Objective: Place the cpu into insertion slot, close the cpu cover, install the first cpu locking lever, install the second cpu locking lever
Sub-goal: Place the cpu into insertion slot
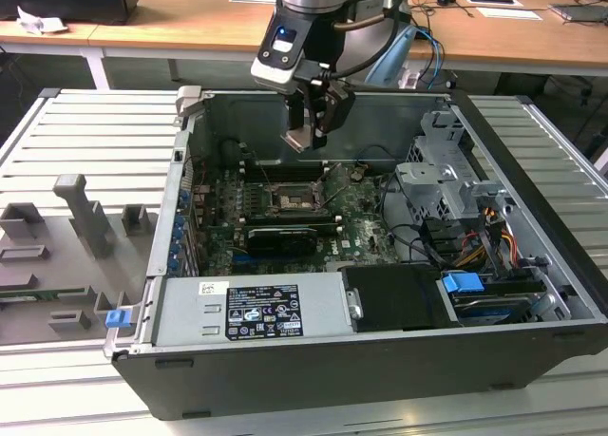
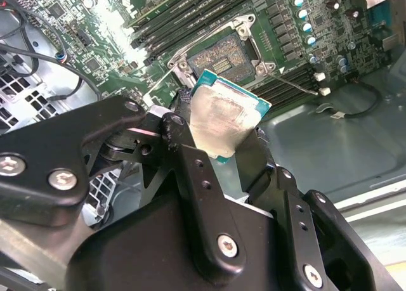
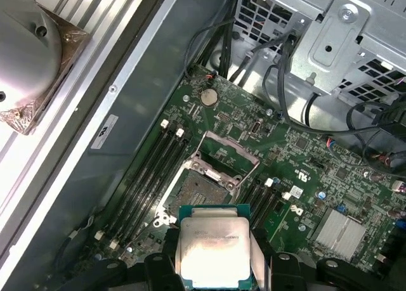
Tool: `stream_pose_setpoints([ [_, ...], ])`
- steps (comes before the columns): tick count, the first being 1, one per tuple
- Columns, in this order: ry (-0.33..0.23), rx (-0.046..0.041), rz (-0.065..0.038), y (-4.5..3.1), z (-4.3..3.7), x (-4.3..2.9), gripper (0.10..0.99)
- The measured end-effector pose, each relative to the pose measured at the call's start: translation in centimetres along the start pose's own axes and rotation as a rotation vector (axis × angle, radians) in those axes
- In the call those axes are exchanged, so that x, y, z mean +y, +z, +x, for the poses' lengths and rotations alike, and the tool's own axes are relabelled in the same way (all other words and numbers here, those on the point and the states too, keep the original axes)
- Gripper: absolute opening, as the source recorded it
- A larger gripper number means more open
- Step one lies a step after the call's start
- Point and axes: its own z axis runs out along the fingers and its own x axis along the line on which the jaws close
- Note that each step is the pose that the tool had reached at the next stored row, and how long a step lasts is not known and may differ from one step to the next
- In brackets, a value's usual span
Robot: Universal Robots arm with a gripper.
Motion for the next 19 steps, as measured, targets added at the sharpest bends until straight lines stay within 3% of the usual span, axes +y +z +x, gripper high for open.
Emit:
stream_pose_setpoints([
  [19, 0.041, -0.0024, 0.000, 0.42, -0.01, -0.03, 0.525],
])
